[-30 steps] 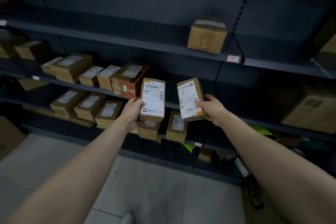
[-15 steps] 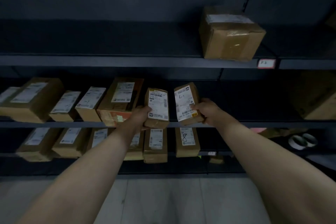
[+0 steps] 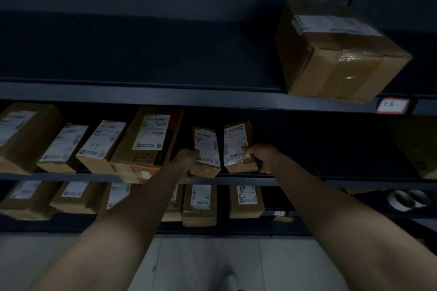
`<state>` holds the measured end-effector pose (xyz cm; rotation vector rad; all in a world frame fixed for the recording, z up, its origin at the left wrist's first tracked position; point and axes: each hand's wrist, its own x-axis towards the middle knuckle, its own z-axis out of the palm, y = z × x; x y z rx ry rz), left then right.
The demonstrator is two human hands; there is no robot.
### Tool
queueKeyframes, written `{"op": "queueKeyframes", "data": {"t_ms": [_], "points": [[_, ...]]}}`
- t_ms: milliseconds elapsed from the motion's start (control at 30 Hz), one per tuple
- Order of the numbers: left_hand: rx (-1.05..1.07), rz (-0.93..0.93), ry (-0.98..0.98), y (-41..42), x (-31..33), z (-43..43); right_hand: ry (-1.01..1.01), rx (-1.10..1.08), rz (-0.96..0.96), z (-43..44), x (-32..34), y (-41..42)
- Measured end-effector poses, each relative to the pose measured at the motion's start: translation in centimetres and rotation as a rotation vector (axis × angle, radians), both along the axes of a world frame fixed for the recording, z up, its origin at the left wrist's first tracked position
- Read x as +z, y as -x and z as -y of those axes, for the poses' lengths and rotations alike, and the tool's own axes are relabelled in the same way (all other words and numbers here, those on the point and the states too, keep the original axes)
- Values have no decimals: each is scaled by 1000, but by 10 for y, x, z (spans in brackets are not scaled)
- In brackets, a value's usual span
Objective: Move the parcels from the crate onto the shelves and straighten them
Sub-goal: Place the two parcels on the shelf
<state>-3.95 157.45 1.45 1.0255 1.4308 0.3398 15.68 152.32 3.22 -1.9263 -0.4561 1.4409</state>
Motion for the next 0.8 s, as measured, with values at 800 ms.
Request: {"op": "queueKeyframes", "data": {"t_ms": [800], "points": [[-979,-352,-928,-26,111,49,202,447,1036,92,100,51]]}}
